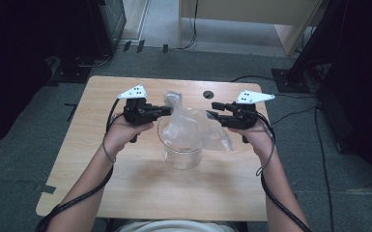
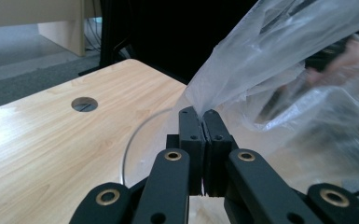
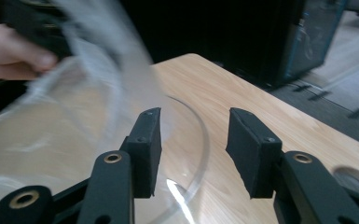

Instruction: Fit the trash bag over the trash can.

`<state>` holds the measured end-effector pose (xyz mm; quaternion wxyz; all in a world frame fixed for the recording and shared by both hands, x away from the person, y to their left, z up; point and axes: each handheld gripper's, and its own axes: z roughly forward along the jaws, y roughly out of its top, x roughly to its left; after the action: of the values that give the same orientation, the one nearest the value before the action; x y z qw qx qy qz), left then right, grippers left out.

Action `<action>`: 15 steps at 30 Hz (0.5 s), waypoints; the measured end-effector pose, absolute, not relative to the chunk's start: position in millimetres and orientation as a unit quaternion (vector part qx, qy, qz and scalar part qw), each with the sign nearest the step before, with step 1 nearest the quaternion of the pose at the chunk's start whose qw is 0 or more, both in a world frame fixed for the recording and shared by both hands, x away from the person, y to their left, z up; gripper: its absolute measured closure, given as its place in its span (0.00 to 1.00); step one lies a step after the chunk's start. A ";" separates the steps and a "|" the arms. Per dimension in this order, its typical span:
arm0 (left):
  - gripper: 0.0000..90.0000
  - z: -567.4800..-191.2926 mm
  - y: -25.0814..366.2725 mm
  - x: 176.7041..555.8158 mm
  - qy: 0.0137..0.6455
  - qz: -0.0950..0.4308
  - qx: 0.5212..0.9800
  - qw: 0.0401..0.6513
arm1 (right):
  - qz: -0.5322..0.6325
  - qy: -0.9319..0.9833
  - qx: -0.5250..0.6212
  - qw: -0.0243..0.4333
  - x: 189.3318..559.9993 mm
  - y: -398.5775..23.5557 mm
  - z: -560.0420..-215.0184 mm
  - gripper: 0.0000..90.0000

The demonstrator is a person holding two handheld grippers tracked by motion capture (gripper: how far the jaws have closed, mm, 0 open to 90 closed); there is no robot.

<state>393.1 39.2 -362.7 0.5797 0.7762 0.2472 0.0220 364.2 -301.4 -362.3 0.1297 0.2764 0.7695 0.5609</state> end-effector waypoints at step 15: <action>0.97 -366.9 27.2 396.5 0.247 0.029 0.793 0.556 | 0.574 0.777 0.240 0.093 350.1 -266.0 -338.2 0.59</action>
<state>396.5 27.2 -366.9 0.5557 0.7934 0.2469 0.0286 350.1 -266.0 -338.2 0.0934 0.2396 0.7773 0.5742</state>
